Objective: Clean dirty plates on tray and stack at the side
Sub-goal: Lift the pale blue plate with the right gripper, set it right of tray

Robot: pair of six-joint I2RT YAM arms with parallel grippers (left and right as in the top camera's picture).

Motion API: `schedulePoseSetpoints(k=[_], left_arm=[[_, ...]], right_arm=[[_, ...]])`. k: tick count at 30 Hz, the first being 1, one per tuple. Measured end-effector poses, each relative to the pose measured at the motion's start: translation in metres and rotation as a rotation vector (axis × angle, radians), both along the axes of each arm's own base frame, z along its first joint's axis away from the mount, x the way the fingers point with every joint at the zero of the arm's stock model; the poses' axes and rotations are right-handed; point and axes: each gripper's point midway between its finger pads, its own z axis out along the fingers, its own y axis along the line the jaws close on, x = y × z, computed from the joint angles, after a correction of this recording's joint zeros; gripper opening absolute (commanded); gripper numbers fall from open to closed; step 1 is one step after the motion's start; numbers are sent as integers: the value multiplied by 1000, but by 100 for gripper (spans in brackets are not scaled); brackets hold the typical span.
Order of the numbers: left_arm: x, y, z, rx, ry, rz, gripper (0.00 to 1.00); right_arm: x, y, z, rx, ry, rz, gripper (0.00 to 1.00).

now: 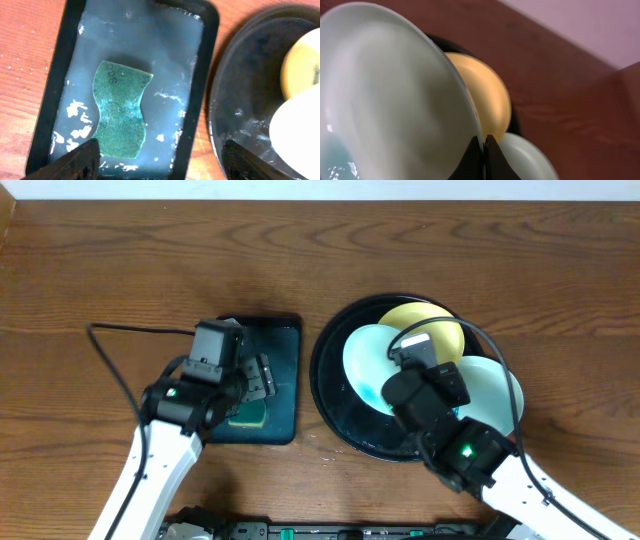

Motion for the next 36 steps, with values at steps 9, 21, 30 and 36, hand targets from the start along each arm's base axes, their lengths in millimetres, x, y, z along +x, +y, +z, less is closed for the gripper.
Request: schedulePoseSetpoints(k=[9,21,30,36], left_arm=[[-13,3,5,0,10,-1,81],[-14,2,5,-6,14,-5,81],[-14,2,5,-5,14,-5,81],[-14,2,5,-6,14,-5,81]], right_arm=[[-16,13,34,-132,-159,0,1],[-29,24,45,-233,-217,48,1],[-29,24,46,-250,-218,51,1],[-29,24,46,-267,-215,58,1]])
